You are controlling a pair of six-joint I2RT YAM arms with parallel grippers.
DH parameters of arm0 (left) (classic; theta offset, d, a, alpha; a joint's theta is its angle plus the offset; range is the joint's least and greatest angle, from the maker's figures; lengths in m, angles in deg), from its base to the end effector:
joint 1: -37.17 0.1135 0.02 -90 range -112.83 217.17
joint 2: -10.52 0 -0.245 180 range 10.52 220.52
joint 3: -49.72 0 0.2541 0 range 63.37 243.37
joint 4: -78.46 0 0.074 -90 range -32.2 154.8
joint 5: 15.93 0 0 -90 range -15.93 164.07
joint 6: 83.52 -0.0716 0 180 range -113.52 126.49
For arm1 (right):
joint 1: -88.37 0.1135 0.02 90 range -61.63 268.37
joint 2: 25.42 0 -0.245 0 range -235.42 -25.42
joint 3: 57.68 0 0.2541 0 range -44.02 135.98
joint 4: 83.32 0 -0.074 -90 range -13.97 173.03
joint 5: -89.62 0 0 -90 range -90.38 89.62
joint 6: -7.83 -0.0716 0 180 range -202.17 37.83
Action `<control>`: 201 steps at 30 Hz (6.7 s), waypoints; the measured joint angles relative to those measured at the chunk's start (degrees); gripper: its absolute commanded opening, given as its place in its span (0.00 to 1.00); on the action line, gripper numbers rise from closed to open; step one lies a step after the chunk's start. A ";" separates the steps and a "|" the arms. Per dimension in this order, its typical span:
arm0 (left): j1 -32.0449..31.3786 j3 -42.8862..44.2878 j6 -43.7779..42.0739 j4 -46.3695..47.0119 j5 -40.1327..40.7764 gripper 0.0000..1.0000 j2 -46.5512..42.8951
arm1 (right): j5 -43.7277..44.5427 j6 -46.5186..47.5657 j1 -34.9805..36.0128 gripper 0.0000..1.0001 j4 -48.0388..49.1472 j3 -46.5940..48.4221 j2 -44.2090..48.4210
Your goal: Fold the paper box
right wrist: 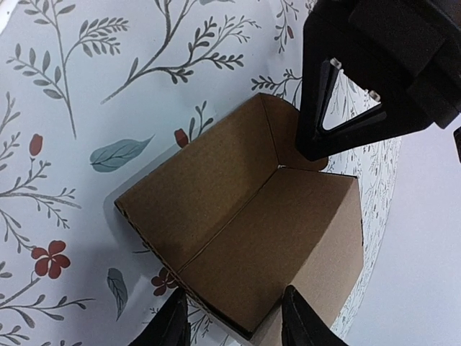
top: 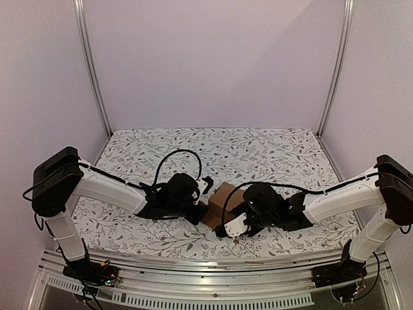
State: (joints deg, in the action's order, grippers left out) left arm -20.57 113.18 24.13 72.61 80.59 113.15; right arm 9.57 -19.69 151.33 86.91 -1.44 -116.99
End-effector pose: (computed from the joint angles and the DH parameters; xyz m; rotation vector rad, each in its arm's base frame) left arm 0.2061 -0.3112 0.0894 0.7719 2.2812 -0.5010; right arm 0.1638 0.2937 0.1091 -2.0501 1.1524 -0.2005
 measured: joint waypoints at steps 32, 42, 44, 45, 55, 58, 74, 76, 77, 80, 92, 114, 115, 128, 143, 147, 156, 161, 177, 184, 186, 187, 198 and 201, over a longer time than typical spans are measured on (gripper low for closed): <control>-0.35 -2.97 4.66 -0.63 1.44 0.03 -1.81 | 0.24 0.09 0.02 0.40 -0.13 0.70 -0.57; -1.01 -1.73 3.32 -1.40 2.54 0.01 -1.33 | 0.24 -0.55 0.04 0.40 -0.90 1.29 -0.90; -1.11 -1.51 3.28 -1.73 2.91 0.01 -1.33 | 0.24 -0.55 0.04 0.40 -0.90 1.29 -0.90; -1.16 -1.36 3.15 -1.90 3.04 0.01 -1.33 | 0.24 -0.57 0.04 0.40 -0.90 1.29 -0.90; -1.75 -1.55 2.82 -1.70 4.68 0.01 -1.31 | 0.50 -0.94 0.04 0.40 -1.29 2.01 -1.38; -2.32 -3.32 2.32 0.52 5.49 0.01 -1.31 | 0.52 -1.07 0.04 0.39 -1.31 2.14 -1.51; -3.50 -3.82 1.97 1.99 9.88 0.00 -1.25 | 1.49 -3.17 0.04 0.39 -3.63 4.63 -2.75; -3.52 -3.82 1.97 2.05 9.94 0.00 -1.25 | 1.53 -3.30 0.04 0.39 -3.63 4.70 -2.86; -3.52 -3.82 1.92 2.08 9.99 0.00 -1.25 | 1.55 -3.34 0.04 0.39 -3.63 4.72 -2.91; -3.52 -3.82 1.81 2.14 10.05 0.00 -1.25 | 1.53 -3.34 0.04 0.39 -3.63 4.72 -2.93; -3.52 -2.78 0.28 0.83 10.51 0.00 -1.25 | 0.63 -2.99 0.04 0.42 -4.02 4.76 -2.93; -3.52 -1.66 -2.45 -0.81 11.04 0.00 -1.25 | 0.48 -0.24 0.04 0.42 -4.83 4.85 -2.93; -3.52 -1.29 -2.67 -1.38 11.08 0.00 -1.25 | 0.48 -0.22 0.04 0.42 -4.83 4.85 -2.93; -3.04 2.10 -3.17 -5.75 11.02 0.00 -0.70 | 0.48 0.00 0.04 0.41 -5.01 4.87 -2.89; -0.44 9.09 -4.07 -13.42 6.78 0.00 2.01 | 0.52 0.74 0.04 0.41 -5.49 5.07 -2.89; 0.31 10.99 -4.59 -15.28 5.25 0.00 2.89 | 0.55 0.76 0.04 0.41 -5.66 5.14 -2.89; 1.42 13.88 -5.81 -17.68 2.62 0.00 4.83 | 1.07 0.59 0.04 0.40 -6.71 5.73 -3.02; 1.77 14.95 -6.51 -18.97 1.70 0.00 5.20 | 1.09 0.35 -0.04 0.37 -7.02 5.92 -3.06; 2.43 15.43 -7.17 -19.74 0.26 0.00 5.42 | 1.31 -2.05 -0.39 0.29 -10.38 9.57 -4.74; 2.54 16.17 -7.50 -20.57 0.09 0.00 5.79 | 1.42 -2.23 -0.42 0.29 -10.54 9.75 -4.92; 2.56 16.44 -7.65 -20.85 0.04 0.00 5.88 | 1.53 -2.23 -0.42 0.29 -10.86 9.99 -4.94; 2.56 16.52 -7.78 -20.94 0.00 0.00 5.88 | 1.53 -2.23 -0.48 0.30 -11.06 10.08 -4.94; 2.91 16.83 -8.02 -21.11 -0.31 0.00 6.27 | 1.60 -3.54 -0.72 0.29 -16.65 14.47 -6.88; 2.91 16.87 -8.04 -21.24 -0.31 0.00 6.27 | 1.62 -4.04 -0.72 0.28 -17.51 15.13 -7.10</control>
State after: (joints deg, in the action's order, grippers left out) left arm -17.66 130.05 16.09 51.37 80.29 119.42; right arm 11.19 -23.74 150.60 69.40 13.69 -124.09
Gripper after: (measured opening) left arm 0.004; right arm 0.288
